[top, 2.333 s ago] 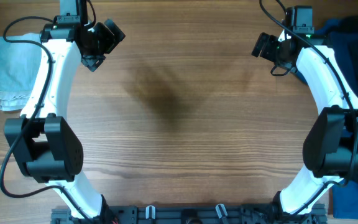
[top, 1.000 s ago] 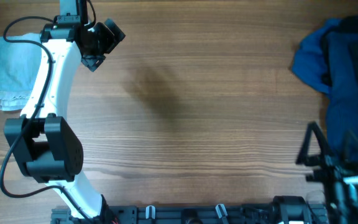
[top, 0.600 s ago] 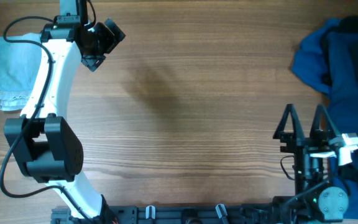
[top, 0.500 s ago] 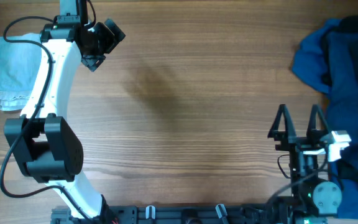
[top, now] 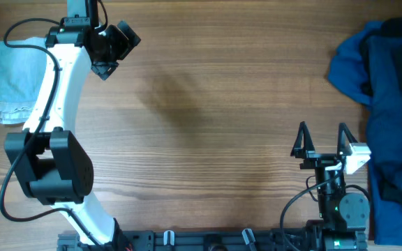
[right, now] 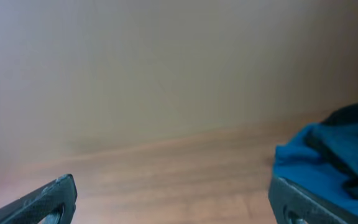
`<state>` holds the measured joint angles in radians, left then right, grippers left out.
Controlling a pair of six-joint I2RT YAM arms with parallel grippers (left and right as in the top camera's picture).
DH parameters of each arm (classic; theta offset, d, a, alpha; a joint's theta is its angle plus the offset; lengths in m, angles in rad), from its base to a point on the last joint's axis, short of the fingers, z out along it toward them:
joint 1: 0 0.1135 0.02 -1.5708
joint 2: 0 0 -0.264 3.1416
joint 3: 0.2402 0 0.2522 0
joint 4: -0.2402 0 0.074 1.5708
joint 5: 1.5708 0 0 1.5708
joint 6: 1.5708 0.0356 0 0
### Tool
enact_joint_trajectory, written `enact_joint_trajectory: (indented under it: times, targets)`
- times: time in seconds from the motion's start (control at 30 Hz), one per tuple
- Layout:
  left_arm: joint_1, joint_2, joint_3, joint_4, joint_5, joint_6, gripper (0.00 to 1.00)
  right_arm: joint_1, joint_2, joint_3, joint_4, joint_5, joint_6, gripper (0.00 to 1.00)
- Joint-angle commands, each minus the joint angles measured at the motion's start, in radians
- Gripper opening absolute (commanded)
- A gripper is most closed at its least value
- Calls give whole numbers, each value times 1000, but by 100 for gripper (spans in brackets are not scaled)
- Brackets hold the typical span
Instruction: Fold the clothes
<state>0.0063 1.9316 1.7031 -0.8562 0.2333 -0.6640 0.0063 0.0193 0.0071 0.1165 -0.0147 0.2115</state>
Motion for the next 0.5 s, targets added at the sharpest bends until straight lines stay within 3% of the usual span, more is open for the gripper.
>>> enact_joint_trajectory:
  times: [0.0, 0.47]
  targets:
    - [-3, -24, 0, 1, 1, 2, 100, 8, -10, -2, -50, -8, -105, 100]
    - [-3, -24, 0, 1, 1, 2, 100, 7, -3, -2, -111, -8, -104, 100]
